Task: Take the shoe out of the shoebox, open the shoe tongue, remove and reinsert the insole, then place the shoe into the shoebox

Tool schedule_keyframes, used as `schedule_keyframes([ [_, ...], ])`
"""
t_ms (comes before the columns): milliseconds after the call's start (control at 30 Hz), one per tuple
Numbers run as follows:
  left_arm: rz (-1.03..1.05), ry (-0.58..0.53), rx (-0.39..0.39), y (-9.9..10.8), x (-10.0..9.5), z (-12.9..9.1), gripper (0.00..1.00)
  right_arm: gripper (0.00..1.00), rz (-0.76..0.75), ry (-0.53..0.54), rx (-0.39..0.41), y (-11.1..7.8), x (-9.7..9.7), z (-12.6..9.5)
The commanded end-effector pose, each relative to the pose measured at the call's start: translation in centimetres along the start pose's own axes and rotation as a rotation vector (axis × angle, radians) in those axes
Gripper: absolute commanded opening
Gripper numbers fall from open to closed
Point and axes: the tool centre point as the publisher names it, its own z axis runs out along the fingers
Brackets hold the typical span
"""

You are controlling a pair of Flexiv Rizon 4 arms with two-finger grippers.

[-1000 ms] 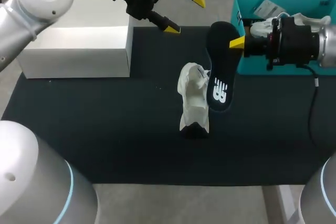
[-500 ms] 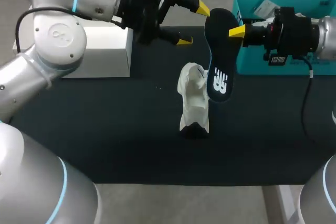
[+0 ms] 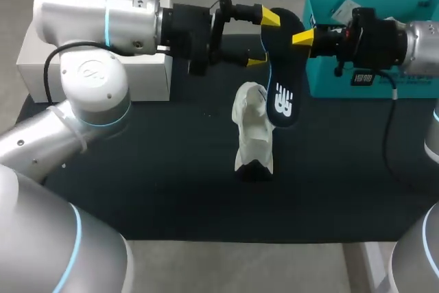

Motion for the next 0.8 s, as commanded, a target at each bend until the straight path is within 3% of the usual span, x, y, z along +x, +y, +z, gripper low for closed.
schedule_keyframes([
  [33, 0.003, -0.034, -0.005, -0.1, 0.3, 0.5, 0.47, 0.0, 0.005, 0.003, 0.0, 0.2, -0.4, 0.3],
  [133, 0.01, -0.034, -0.002, -0.4, 0.5, 0.5, 0.28, 0.0, 0.007, 0.005, -0.004, 0.1, -0.5, 0.3],
  [200, 0.004, -0.028, -0.006, -0.6, 0.7, 0.4, 0.25, 0.0, 0.007, 0.007, -0.005, 0.0, -0.5, 0.3],
  [267, -0.001, -0.026, -0.011, -0.9, 1.1, 0.3, 0.12, 0.0, 0.006, 0.008, -0.005, 0.0, -0.5, 0.3],
  [367, -0.008, -0.015, -0.017, -1.2, 1.5, 0.2, 0.04, 0.0, 0.004, 0.01, -0.004, -0.1, -0.4, 0.4],
  [800, -0.018, 0.011, -0.03, -1.9, 1.9, 1.3, 0.0, 0.0, -0.001, 0.013, 0.001, -0.7, -0.2, 0.7],
])
